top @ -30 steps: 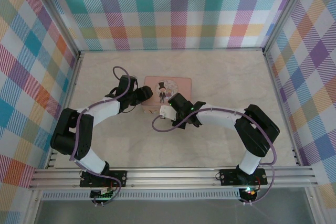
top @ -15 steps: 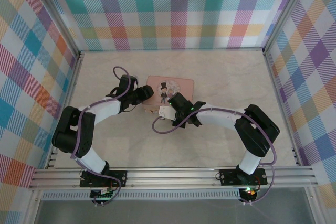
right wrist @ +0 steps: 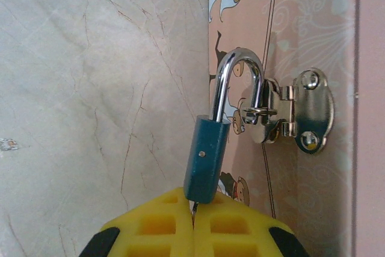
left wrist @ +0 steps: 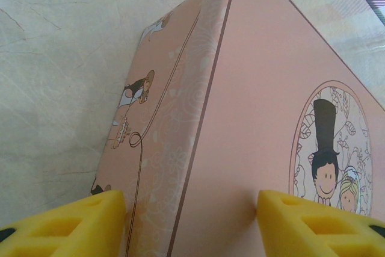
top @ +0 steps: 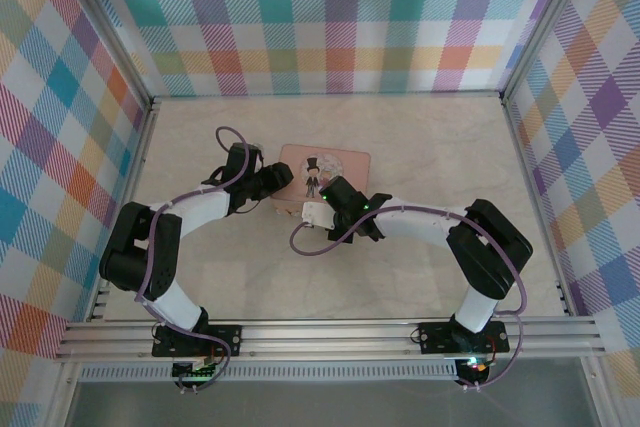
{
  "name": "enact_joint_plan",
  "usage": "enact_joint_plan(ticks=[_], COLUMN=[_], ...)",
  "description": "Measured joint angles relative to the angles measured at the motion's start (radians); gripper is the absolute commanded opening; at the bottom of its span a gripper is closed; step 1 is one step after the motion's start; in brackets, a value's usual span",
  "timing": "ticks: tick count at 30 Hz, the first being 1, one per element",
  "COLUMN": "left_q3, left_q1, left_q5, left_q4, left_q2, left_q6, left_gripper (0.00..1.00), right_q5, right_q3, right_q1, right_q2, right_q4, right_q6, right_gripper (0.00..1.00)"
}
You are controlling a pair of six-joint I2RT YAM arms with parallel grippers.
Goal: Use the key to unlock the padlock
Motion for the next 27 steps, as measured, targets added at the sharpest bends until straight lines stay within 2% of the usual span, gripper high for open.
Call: enact_joint_plan(ticks=[27], left_q3=[0.0], left_q1=[0.0], left_q5=[0.015], left_q4=[-0.002], left_q2=[0.0], left_q6=[-0.015], left_gripper=[0.59], right_q5=[-0.064], right_q3=[0.057], right_q1=[0.001], right_q2=[0.032], right_q4=[-0.071], right_q6=[0.026], right_gripper=[0.0])
